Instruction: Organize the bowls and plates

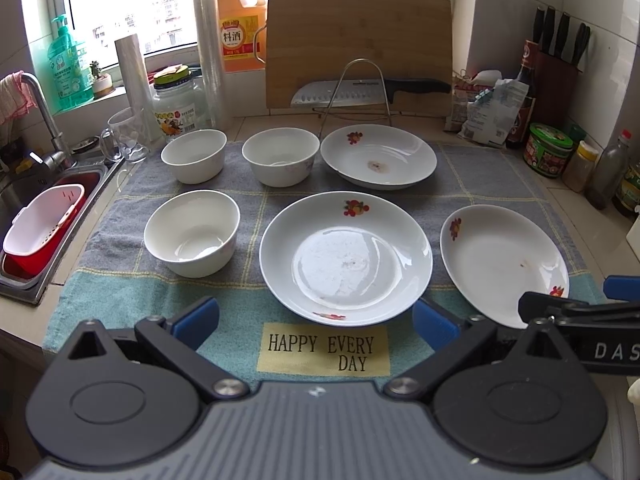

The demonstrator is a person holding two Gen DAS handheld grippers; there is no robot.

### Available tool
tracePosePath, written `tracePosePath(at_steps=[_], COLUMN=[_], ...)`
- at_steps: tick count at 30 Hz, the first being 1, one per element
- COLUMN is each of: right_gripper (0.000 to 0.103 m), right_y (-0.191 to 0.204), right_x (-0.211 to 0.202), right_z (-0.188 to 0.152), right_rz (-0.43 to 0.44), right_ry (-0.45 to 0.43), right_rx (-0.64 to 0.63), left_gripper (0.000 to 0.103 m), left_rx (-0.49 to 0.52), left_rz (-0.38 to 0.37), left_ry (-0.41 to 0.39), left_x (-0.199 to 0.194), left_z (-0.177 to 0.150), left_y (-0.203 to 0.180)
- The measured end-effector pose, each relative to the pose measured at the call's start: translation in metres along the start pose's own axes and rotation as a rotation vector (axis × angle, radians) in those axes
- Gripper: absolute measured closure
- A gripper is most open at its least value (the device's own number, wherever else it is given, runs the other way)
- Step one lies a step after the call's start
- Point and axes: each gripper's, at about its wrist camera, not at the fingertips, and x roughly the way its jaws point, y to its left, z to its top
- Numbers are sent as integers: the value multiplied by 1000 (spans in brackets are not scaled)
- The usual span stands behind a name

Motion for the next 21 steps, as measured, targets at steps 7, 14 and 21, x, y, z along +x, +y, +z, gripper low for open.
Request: tracePosePath(at_steps=[7,14,21], right_gripper=[0,0,0], right_y=[-1,-2,-6], right_x=[-1,-2,-7], right_z=[-1,0,0], right_rz=[4,8,40], right_ry=[-8,-14,-68], right_rx=[-6,-12,-45], left_gripper=[1,1,1], left_rx=[-3,-8,-7], left_rz=[1,-3,-22], left_ry=[-2,-7,-28], left_x=[-4,-5,-7], left_z=[1,2,2], left_y=[-1,-2,-7])
